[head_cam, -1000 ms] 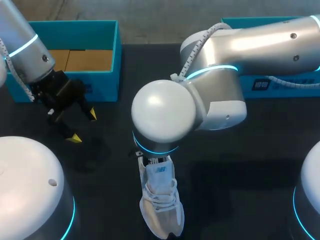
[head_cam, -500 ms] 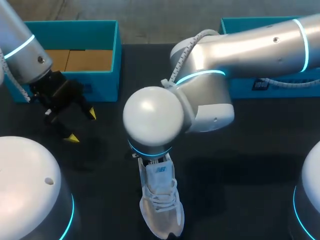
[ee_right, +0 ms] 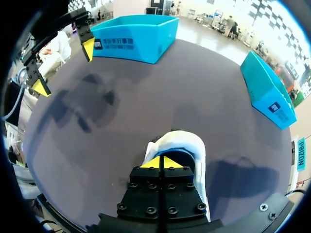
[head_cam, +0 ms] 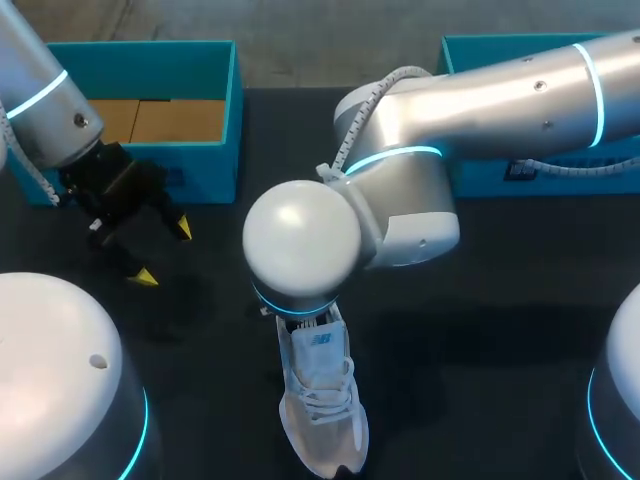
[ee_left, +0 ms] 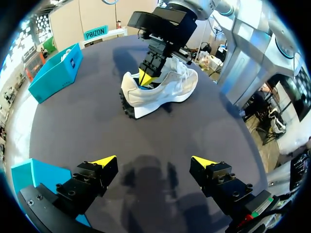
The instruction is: Take the shoe out of the shoebox, open the shoe tongue, remove and reinsert the insole, then place the shoe into the shoebox
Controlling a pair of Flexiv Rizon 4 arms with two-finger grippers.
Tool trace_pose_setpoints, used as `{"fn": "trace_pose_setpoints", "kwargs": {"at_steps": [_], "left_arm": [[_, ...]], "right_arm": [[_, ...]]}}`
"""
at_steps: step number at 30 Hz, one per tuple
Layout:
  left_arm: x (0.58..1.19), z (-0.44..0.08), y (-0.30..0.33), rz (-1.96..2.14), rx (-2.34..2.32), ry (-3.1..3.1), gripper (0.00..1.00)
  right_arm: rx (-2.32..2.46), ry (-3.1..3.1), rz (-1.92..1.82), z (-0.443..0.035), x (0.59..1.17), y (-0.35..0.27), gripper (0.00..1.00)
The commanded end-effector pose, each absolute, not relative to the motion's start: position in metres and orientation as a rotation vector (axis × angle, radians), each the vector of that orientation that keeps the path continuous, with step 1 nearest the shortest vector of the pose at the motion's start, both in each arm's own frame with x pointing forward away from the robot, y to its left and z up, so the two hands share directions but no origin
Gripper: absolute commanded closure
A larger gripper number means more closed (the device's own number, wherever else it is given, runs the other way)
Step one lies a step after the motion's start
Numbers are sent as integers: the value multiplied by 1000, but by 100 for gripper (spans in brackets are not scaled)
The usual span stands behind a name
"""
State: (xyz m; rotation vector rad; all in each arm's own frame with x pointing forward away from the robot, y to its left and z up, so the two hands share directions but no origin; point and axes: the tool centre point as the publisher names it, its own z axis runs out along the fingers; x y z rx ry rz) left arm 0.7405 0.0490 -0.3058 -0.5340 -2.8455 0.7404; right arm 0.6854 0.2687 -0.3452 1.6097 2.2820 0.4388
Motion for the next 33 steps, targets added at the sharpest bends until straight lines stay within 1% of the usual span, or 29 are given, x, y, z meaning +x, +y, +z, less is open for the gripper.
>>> {"fn": "trace_pose_setpoints", "kwargs": {"at_steps": [1, 19, 29, 33], "left_arm": [[739, -306, 49, 738, -534, -2849, 0], [739, -306, 49, 738, -534, -2849, 0], [739, -306, 49, 738, -534, -2849, 0], [739, -306, 49, 738, -534, -2849, 0]], "right_arm": [[1881, 2052, 521, -341, 671, 274, 100], [1915, 2096, 492, -364, 683, 281, 100], [1946, 2086, 473, -370, 684, 275, 100], [1942, 2071, 485, -364, 683, 272, 100]]}}
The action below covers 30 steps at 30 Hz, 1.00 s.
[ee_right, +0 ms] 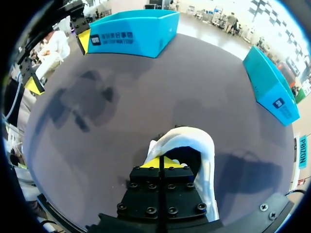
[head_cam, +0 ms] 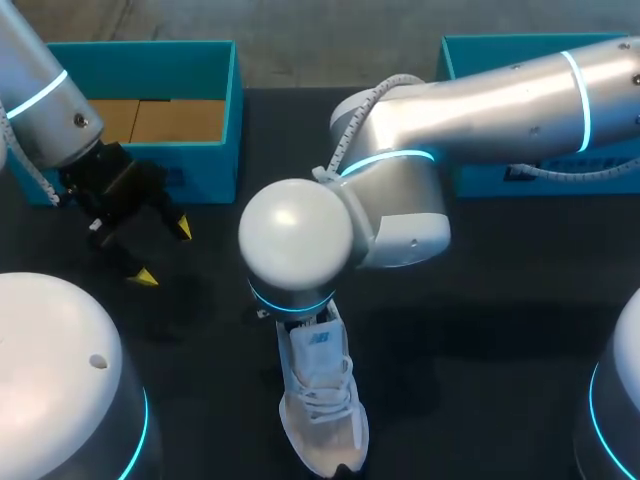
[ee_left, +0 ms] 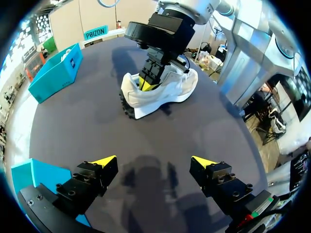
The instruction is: Take the shoe out of the shoebox, open the shoe tongue, remove and reinsert the insole, then place the shoe into the shoebox
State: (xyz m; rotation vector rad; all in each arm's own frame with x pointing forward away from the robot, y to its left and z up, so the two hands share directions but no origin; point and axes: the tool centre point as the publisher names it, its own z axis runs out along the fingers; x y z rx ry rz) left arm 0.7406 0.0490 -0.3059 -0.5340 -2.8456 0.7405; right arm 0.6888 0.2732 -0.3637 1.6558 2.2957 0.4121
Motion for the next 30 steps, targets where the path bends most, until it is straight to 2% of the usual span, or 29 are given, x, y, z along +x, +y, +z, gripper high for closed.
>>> {"fn": "trace_pose_setpoints", "kwargs": {"at_steps": [1, 21, 30], "left_arm": [[739, -306, 49, 738, -534, -2849, 0], [739, -306, 49, 738, -534, -2849, 0], [739, -306, 49, 738, -534, -2849, 0]], "right_arm": [[1938, 2062, 491, -361, 682, 271, 100], [1974, 2086, 450, -397, 693, 270, 100], [1950, 2000, 499, -364, 679, 260, 100]]}}
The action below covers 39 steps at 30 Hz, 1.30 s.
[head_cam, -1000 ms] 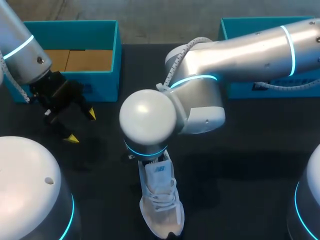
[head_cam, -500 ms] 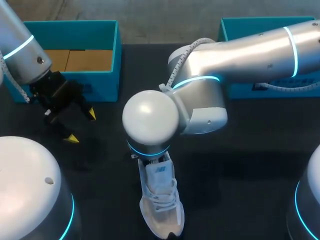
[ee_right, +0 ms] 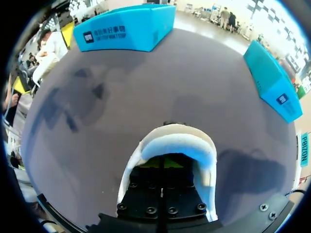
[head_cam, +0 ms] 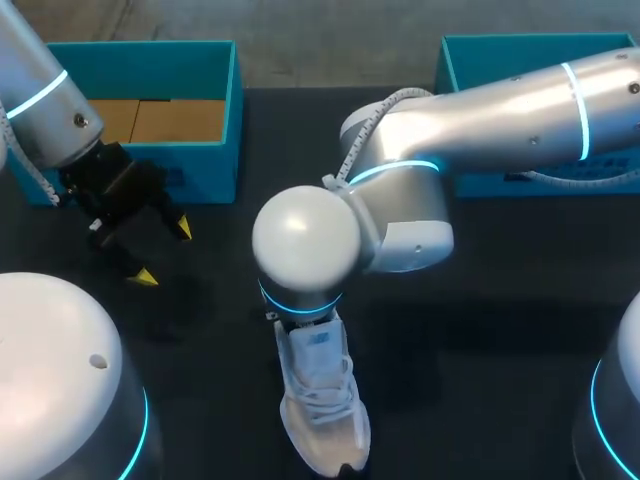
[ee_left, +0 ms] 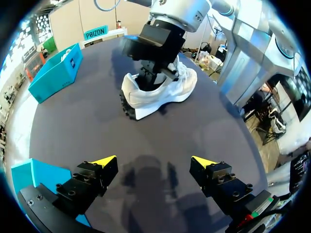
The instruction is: Take the shoe out of the shoebox, open the shoe tongue, remove and reinsert the insole, then place the shoe into the shoebox
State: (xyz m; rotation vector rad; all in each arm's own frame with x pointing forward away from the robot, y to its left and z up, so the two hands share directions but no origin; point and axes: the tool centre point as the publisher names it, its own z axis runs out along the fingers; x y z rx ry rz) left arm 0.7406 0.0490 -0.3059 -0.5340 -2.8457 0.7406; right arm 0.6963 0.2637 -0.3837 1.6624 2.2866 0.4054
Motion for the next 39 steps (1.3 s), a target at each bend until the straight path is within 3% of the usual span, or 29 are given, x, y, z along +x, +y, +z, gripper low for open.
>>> {"fn": "trace_pose_setpoints", "kwargs": {"at_steps": [1, 26, 39], "left_arm": [[739, -306, 49, 738, -534, -2849, 0], [739, -306, 49, 738, -534, -2849, 0], [739, -306, 49, 738, -534, -2849, 0]], "right_arm": [[1943, 1994, 501, -361, 679, 259, 100], [2000, 2074, 430, -412, 688, 261, 100], [1969, 2038, 414, -387, 670, 263, 100]]}}
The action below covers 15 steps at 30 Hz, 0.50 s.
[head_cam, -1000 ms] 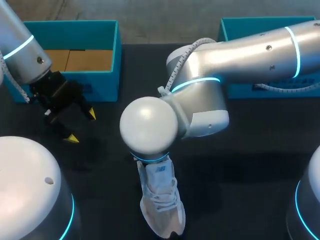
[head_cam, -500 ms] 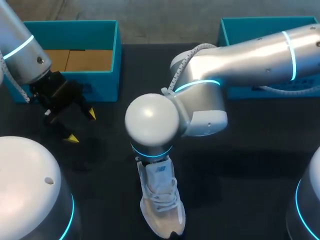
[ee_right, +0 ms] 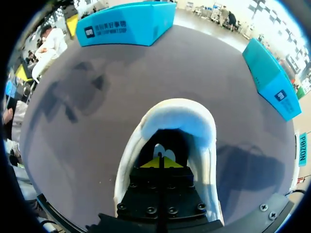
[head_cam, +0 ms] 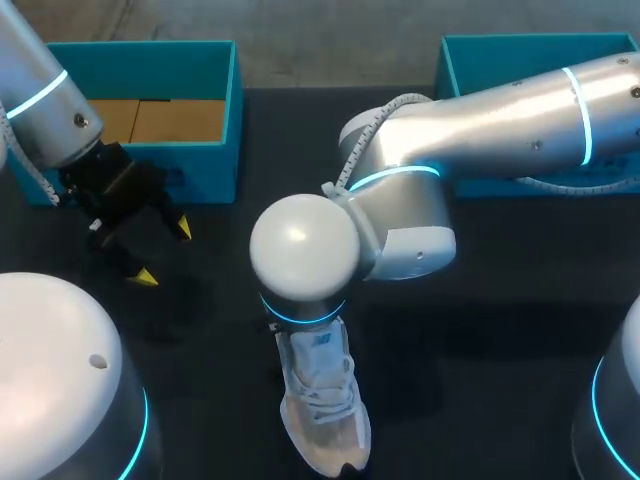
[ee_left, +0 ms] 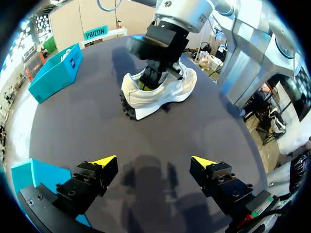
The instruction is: Take the shoe out of the shoebox, open the shoe tongue, remove and reinsert the insole, then place the shoe into the shoebox
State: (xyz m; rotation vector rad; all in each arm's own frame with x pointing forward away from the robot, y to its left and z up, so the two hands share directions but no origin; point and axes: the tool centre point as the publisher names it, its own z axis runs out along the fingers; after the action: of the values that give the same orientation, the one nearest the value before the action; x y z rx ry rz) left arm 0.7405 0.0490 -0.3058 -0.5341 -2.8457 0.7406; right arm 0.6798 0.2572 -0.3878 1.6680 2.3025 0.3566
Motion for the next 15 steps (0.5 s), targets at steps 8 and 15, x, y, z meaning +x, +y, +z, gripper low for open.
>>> {"fn": "trace_pose_setpoints", "kwargs": {"at_steps": [8, 15], "left_arm": [[739, -306, 49, 738, -534, -2849, 0], [739, -306, 49, 738, -534, -2849, 0]], "right_arm": [[2028, 2091, 359, -417, 672, 261, 100], [2033, 2106, 357, -414, 670, 261, 100]]}}
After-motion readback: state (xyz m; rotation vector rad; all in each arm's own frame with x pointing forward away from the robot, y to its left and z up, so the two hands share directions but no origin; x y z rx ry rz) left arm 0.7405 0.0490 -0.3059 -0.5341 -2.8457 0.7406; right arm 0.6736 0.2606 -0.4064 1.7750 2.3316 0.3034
